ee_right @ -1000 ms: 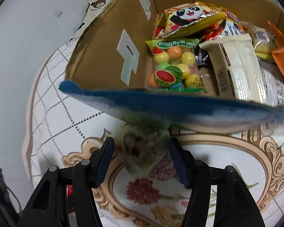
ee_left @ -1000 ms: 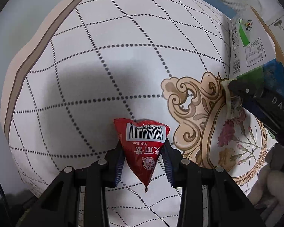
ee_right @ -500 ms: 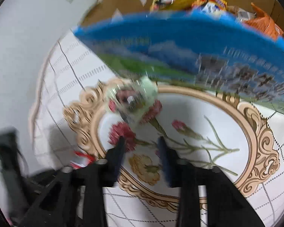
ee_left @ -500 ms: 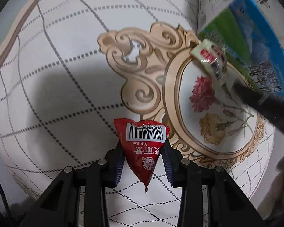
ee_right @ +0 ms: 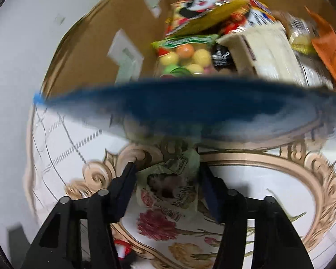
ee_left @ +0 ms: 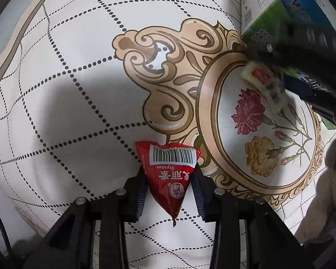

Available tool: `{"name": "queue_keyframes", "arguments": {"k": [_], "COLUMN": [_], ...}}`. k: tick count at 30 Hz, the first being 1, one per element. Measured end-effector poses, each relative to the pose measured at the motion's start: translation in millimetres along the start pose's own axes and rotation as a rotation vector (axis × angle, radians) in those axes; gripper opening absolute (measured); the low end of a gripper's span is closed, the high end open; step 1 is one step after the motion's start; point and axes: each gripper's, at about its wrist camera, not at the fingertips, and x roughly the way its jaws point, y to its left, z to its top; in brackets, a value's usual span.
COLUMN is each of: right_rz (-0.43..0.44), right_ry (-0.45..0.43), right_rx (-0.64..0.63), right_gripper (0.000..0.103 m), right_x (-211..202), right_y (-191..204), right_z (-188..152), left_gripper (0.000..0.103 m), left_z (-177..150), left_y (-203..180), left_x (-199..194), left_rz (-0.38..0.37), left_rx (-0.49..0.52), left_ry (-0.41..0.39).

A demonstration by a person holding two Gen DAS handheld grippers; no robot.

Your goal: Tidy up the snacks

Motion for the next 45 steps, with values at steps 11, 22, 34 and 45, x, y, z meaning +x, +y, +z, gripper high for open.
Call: {"name": "queue_keyframes", "arguments": {"k": [11,22,34,45], "right_rz": [-0.051,-0.045,0.016,0.008], "right_ry": [0.166,0.225,0.17,0.195], "right_rx": [-0.186,0.062,0.228,0.215], "right_gripper": [0.057,0.058,0.077,0.08], "right_x": [-35,-52,-90,-74], "right_y": [-59,-157,-238,-219], "right_z": [-81,-161,-193,-206], "left_gripper": [0.034,0.035,0.056,0.062], "left_z": [-35,-92,-74,-79], "left_y": [1,-90,-53,-58], "left_x": [-14,11,-3,22], "left_rz": [-0.084,-0.049,-0.068,-0.037], "left_rx": [0.07,0.375,0.299,0.301], "left_ry": [0.056,0.129,0.08,0.145]}}
